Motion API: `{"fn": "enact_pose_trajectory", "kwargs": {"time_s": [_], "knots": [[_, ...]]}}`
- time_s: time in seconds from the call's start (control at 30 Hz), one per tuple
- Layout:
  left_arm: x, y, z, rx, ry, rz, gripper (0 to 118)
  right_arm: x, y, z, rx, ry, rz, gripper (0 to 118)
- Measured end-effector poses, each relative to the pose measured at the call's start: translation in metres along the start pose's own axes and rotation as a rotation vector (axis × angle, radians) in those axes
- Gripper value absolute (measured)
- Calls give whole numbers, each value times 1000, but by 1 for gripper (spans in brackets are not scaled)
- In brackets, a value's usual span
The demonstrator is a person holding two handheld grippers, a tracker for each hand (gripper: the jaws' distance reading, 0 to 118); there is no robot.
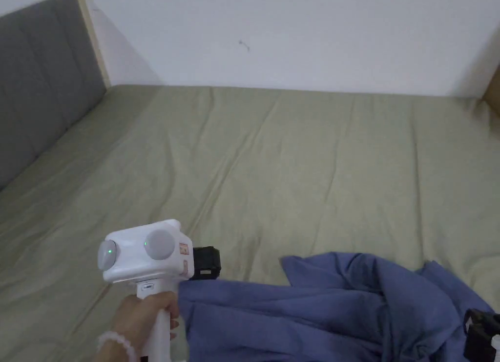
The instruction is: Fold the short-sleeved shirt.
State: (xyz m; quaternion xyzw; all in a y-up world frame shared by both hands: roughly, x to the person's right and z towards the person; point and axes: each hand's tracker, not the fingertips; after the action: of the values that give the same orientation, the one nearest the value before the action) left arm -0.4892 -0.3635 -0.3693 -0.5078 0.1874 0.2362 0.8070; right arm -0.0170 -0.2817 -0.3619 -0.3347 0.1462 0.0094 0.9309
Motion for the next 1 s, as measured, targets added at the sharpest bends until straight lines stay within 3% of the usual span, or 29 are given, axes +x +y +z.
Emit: {"fn": "enact_pose_trajectory", "kwargs": {"time_s": [0.07, 0.1, 0.13, 0.17, 0.2, 0.27, 0.3, 0.43, 0.47, 0.5, 0.53, 0.57, 0.6, 0.67, 0.8, 0.83, 0.9, 0.93, 1.0], "knots": [[4, -13, -39, -122, 11, -16, 85, 2, -3, -5, -28, -4, -2, 0], [13, -26, -37, -45, 161, -121, 85, 4, -4, -6, -34, -5, 2, 0], [24, -28, -29, 39, 126, -199, 85, 5, -4, -8, -40, -9, 7, 0], [27, -28, -21, 43, 134, -181, 80, 6, -4, -10, -46, -13, 11, 0], [30, -35, -17, 56, 126, -182, 67, 8, -3, -14, -52, -15, 13, 0], [31, -35, -10, 79, 161, -197, 17, 9, 4, -22, -70, -1, 12, 0], [29, -35, -7, 88, 172, -181, 2, 9, 9, -26, -71, 19, 13, 0], [14, -33, 13, 80, 68, -108, 2, 5, 54, -59, -139, 237, 30, 0], [11, -33, 17, 88, 55, -91, 2, 1, 68, -73, -174, 291, 57, 5], [10, -34, 24, 97, 43, -89, 2, -5, 84, -86, -190, 322, 84, 22], [10, -36, 31, 106, 33, -94, 2, -11, 99, -104, -210, 354, 112, 62], [11, -38, 37, 118, 30, -99, 2, -18, 110, -124, -253, 369, 158, 89], [11, -39, 40, 130, 28, -109, 2, -27, 121, -147, -284, 350, 203, 98], [11, -41, 49, 146, 21, -118, 2, -40, 135, -194, -344, 347, 253, 97], [10, -42, 54, 157, 7, -124, 2, -59, 120, -289, -626, 215, 260, 92], [10, -42, 54, 154, 7, -126, 2, -63, 108, -303, -669, 221, 310, 84], [9, -40, 51, 153, 7, -124, 2, -73, 91, -313, -682, 183, 404, 84], [8, -40, 50, 147, 11, -123, 2, -78, 96, -305, -630, 192, 424, 77], [8, -40, 50, 147, 6, -124, 2, -78, 106, -296, -637, 198, 409, 46]]}}
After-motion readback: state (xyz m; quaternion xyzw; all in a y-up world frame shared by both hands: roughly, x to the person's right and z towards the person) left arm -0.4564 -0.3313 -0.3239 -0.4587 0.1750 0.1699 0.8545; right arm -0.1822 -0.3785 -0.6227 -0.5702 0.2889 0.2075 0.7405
